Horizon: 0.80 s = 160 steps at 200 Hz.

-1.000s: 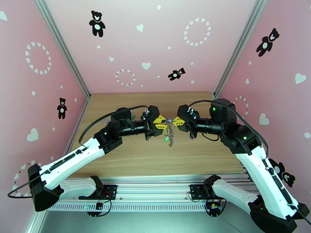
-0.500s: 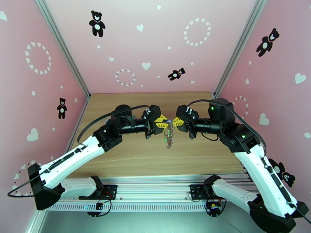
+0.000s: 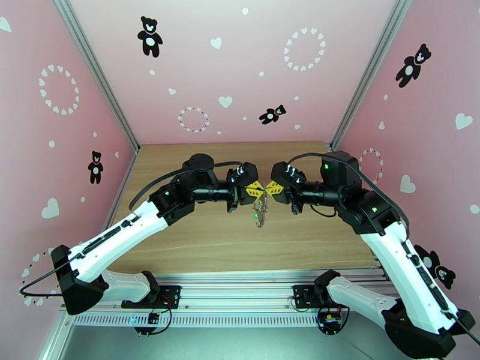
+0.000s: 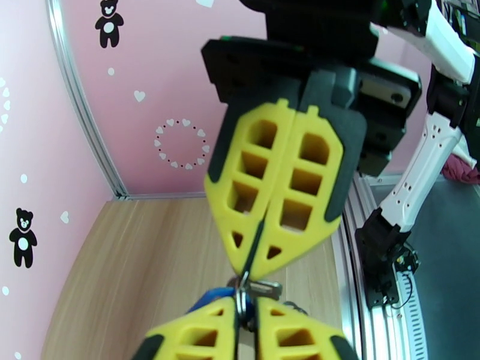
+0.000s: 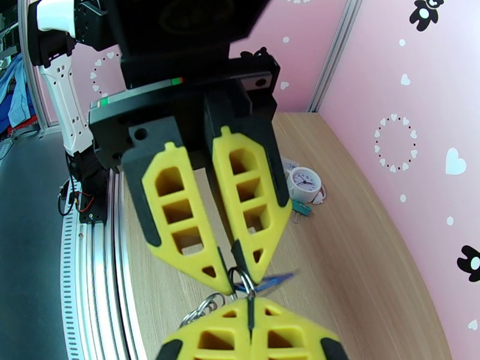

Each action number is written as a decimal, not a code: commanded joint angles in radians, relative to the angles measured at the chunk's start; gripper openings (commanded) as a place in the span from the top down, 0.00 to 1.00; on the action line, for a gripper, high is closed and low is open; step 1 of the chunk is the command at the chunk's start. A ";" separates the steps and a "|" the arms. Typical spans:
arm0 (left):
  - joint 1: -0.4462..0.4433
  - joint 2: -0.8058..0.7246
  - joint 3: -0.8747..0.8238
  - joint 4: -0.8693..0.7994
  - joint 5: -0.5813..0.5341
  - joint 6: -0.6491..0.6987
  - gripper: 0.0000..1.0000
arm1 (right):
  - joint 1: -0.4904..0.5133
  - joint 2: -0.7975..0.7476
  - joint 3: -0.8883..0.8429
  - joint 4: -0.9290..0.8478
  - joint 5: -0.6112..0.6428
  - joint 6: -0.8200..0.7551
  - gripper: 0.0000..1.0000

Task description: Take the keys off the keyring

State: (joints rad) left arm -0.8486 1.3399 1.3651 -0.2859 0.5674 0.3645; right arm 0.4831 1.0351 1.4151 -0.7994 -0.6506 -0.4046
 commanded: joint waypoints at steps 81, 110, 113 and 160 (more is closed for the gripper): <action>0.012 -0.079 -0.097 0.136 -0.100 -0.070 1.00 | 0.001 -0.013 -0.014 0.029 0.076 0.024 1.00; 0.020 -0.120 -0.161 0.226 -0.118 -0.143 1.00 | -0.001 -0.023 -0.038 0.035 0.103 0.043 1.00; 0.020 -0.123 -0.167 0.236 -0.113 -0.150 1.00 | -0.001 -0.024 -0.040 0.036 0.101 0.045 1.00; 0.020 -0.131 -0.237 0.377 -0.086 -0.244 1.00 | -0.001 -0.019 -0.047 0.055 0.117 0.072 1.00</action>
State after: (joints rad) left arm -0.8455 1.2541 1.1713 -0.0360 0.4923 0.1932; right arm 0.4915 1.0328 1.3758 -0.7578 -0.6018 -0.3607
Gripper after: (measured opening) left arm 0.049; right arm 0.035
